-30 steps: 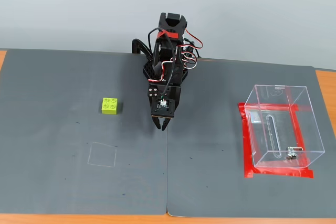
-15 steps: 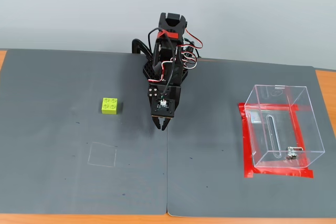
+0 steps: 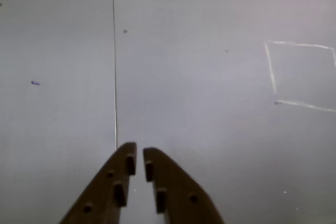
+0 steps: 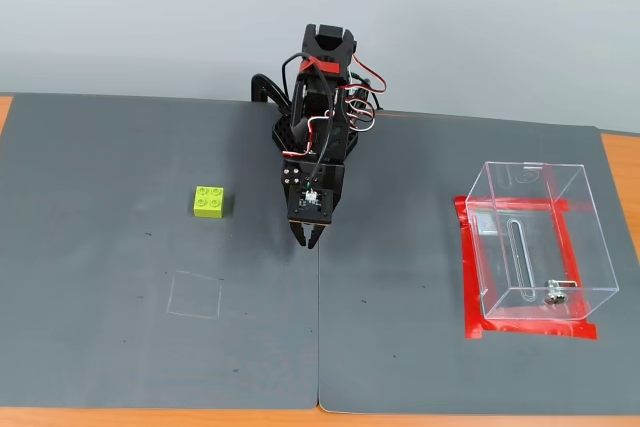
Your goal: Pick the green lego block and place it into the transparent box
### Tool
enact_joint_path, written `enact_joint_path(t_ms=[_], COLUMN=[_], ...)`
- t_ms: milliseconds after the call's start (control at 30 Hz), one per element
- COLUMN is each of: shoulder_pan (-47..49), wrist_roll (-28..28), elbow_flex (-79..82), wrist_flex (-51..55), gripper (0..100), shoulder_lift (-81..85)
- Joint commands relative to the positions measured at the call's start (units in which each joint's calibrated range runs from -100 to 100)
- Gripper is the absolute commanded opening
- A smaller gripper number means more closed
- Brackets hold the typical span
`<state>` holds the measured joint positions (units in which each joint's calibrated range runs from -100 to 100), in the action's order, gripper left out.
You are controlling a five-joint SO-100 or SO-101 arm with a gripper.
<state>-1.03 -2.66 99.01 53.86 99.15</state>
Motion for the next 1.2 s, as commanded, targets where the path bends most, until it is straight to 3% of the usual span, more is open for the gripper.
enact_joint_path(t_ms=[0, 1167], shoulder_pan=[0.0, 1.7], wrist_roll=[0.1, 0.3], elbow_flex=[0.0, -0.1], wrist_flex=[-0.7, -0.7], gripper=[2, 2], shoulder_lift=[0.3, 0.1])
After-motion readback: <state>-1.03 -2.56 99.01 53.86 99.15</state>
